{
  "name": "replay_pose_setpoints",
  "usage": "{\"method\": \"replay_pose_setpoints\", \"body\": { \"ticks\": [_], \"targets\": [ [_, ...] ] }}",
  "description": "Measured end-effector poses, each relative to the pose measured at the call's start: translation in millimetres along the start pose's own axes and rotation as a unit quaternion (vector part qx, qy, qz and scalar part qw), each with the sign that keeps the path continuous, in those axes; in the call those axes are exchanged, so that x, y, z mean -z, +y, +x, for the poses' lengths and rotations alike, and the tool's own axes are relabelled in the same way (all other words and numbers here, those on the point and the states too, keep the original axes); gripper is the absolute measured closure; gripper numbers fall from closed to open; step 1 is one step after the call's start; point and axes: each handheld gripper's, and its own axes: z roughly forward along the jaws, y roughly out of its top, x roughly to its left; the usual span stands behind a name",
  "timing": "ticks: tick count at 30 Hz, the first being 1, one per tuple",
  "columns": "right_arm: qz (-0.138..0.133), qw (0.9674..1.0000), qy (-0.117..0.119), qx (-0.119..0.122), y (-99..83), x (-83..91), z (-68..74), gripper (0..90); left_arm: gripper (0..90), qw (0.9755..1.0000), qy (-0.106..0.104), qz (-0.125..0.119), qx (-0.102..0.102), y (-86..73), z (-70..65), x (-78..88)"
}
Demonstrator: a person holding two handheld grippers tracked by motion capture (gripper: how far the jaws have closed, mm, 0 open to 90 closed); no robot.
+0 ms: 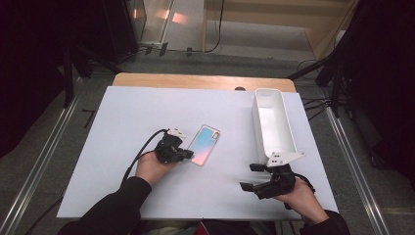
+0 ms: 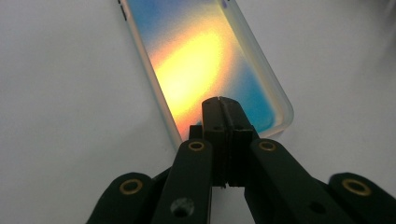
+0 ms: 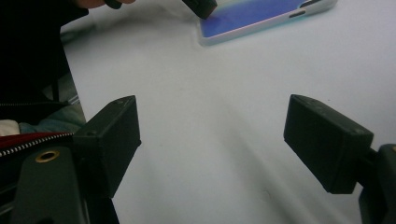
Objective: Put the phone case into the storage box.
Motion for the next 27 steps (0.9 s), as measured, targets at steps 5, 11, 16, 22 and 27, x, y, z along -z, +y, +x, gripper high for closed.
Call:
{"method": "replay_pose_setpoints", "body": {
  "ticks": [5, 11, 16, 22, 27],
  "targets": [
    [0.000, 1.0000, 0.001, -0.001, 0.0, -0.2, -0.2, 17.3, 89.1, 1.0000, -0.003, 0.003, 0.008, -8.0, 0.8, 7.5],
    [0.000, 1.0000, 0.001, 0.000, 0.2, -0.5, -0.2, 17.3, 88.6, 0.9999, -0.009, 0.002, 0.006, -10.9, 0.7, 10.1],
    [-0.001, 1.0000, 0.001, -0.001, 0.1, 0.0, -0.2, 17.3, 72.5, 0.9994, -0.029, -0.020, 0.002, -9.8, 0.7, 16.3],
    [-0.001, 1.0000, 0.000, -0.002, 0.0, 0.2, -0.7, 17.3, 57.1, 0.9978, -0.047, -0.047, -0.002, -10.1, 0.1, 32.1],
    [-0.002, 1.0000, -0.002, -0.001, 0.0, 0.6, -0.9, 17.3, 47.0, 0.9959, -0.065, -0.062, -0.002, -13.2, 1.1, 44.5]
  ]
}}
